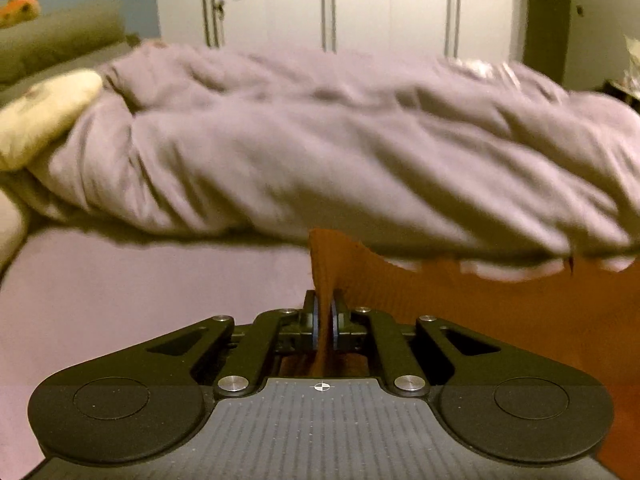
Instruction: Fold small clothes
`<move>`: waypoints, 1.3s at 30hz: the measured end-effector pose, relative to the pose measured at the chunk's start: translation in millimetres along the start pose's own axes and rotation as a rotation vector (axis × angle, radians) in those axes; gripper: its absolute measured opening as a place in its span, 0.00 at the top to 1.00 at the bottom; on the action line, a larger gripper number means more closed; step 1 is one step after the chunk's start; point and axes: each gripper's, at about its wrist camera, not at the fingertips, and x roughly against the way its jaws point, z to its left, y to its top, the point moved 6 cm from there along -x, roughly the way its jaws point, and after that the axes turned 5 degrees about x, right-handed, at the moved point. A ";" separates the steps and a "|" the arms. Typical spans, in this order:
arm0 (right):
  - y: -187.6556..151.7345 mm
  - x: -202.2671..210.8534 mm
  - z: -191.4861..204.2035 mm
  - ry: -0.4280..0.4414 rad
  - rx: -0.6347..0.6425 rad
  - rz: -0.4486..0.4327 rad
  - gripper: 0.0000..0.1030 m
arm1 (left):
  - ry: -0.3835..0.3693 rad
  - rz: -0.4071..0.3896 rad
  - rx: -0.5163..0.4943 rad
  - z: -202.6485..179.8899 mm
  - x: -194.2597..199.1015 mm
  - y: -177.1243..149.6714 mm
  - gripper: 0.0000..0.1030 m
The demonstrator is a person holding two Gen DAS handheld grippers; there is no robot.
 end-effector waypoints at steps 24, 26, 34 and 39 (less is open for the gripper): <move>-83.2 68.9 -2.0 -0.102 -0.094 0.027 0.74 | 0.025 0.140 0.105 44.5 40.8 -102.1 0.46; -106.8 88.4 -5.7 -0.095 -0.177 0.060 0.71 | 0.007 0.140 0.106 43.3 52.8 -112.8 0.45; -135.3 117.2 -5.3 -0.064 -0.296 0.135 0.63 | -0.011 0.201 0.150 33.6 74.7 -126.7 0.45; -133.5 117.5 -3.5 -0.035 -0.305 0.159 0.63 | -0.011 0.231 0.130 23.3 77.6 -132.9 0.45</move>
